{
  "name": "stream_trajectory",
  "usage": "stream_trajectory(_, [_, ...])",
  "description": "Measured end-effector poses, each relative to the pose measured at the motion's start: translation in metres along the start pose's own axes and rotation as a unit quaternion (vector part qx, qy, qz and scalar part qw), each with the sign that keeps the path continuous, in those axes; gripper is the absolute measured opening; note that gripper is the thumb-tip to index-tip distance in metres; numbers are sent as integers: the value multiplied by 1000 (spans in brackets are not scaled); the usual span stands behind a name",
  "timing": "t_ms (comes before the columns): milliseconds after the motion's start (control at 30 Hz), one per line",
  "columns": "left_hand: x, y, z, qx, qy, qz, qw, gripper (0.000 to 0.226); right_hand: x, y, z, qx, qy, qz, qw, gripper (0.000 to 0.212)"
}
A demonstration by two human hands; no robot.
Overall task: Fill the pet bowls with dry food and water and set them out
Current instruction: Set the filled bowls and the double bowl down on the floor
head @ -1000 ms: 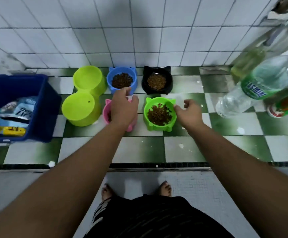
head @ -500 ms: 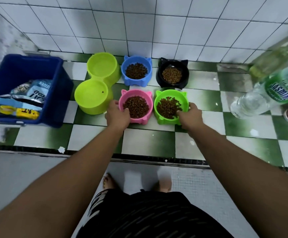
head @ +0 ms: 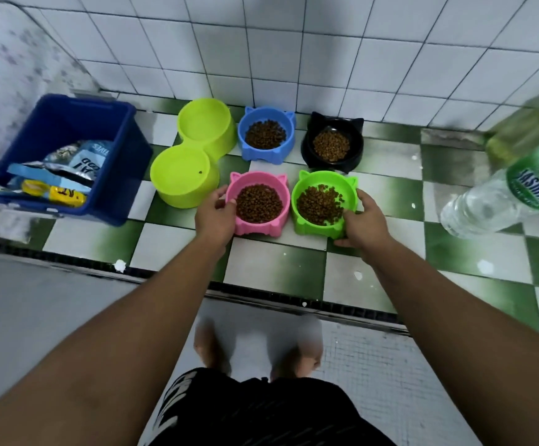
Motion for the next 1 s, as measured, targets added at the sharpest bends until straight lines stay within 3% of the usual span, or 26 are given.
stream_trajectory(433, [48, 0, 89, 77, 84, -40, 993, 33, 72, -28, -30, -2, -59, 76, 995, 49])
stream_trajectory(567, [77, -21, 150, 83, 132, -53, 986, 33, 119, -32, -61, 17, -83, 107, 991, 50])
stream_trajectory(1000, [235, -150, 409, 141, 311, 71, 937, 31, 316, 7, -261, 117, -234, 189, 946, 47])
Point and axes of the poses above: each hand's wrist, its own x-axis away from the middle knuckle, its own z-axis out of the back of the hand, y = z × x, the point moved 8 cm from there along -x, towards the middle knuckle, and after that the axes turned 8 degrees about -z, right-handed, at the moved point
